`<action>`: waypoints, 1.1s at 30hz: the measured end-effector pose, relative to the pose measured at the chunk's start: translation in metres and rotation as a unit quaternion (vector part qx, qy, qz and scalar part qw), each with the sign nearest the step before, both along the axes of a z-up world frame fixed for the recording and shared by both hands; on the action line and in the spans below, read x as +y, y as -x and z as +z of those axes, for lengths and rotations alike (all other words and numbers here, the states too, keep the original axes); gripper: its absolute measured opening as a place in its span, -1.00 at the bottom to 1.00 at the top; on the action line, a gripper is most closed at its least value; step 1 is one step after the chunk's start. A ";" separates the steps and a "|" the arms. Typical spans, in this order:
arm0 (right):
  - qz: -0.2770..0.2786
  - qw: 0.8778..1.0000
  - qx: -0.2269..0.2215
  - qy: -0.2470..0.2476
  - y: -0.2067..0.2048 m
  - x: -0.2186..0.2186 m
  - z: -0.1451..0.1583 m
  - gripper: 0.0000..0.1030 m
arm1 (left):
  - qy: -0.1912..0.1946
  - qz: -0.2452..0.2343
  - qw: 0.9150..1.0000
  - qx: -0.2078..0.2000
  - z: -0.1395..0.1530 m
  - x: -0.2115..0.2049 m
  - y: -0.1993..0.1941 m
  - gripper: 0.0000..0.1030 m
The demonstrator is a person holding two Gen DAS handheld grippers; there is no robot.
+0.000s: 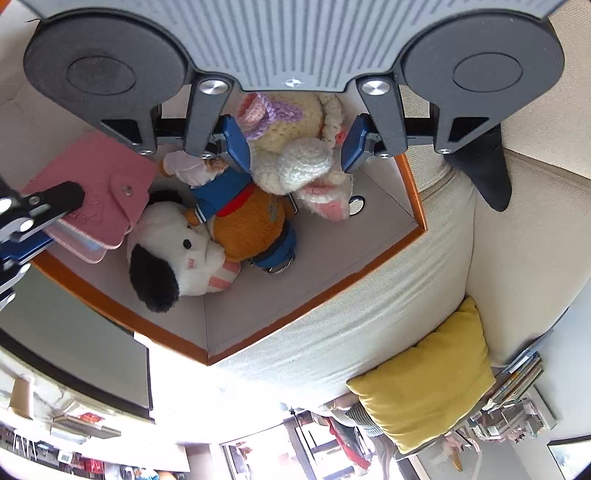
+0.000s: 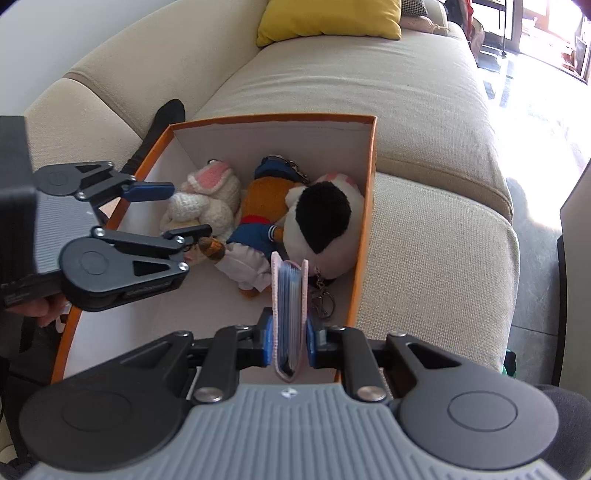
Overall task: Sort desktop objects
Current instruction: 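Carry the bunny and pink wallet into the orange box and open both grippers, then move both grippers back toward the mirror and brown box on the sofa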
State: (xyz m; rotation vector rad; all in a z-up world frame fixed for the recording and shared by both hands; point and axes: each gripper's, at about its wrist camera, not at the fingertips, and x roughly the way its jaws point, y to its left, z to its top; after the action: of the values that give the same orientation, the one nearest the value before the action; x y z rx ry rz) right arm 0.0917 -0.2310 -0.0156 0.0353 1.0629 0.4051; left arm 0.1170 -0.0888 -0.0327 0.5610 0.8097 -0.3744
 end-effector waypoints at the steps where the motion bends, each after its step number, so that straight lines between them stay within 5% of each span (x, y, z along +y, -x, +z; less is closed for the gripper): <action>1: -0.005 1.000 -0.002 0.003 0.001 0.002 0.000 -0.64 | 0.012 -0.002 1.000 -0.003 0.006 0.002 0.006 0.26; 9: -0.007 0.999 0.004 0.035 -0.002 0.005 0.010 -0.52 | 0.068 0.016 0.997 -0.010 0.030 0.025 0.036 0.26; 15: 0.002 0.999 0.018 0.051 -0.009 0.010 0.017 -0.60 | 0.102 0.036 0.994 -0.011 0.034 0.044 0.053 0.26; 28: -0.117 0.989 0.031 0.081 -0.010 0.012 0.017 -0.68 | 0.153 0.076 0.985 -0.010 0.036 0.076 0.068 0.26; 33: -0.121 0.988 0.037 0.091 -0.011 0.014 0.020 -0.64 | 0.158 0.073 0.985 -0.010 0.037 0.079 0.072 0.26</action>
State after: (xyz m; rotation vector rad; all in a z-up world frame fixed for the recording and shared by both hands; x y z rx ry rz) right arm 0.1030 -0.2175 0.0040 0.0177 1.1505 0.0870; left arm 0.0450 -0.0102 0.0047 0.2069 0.7492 -0.3526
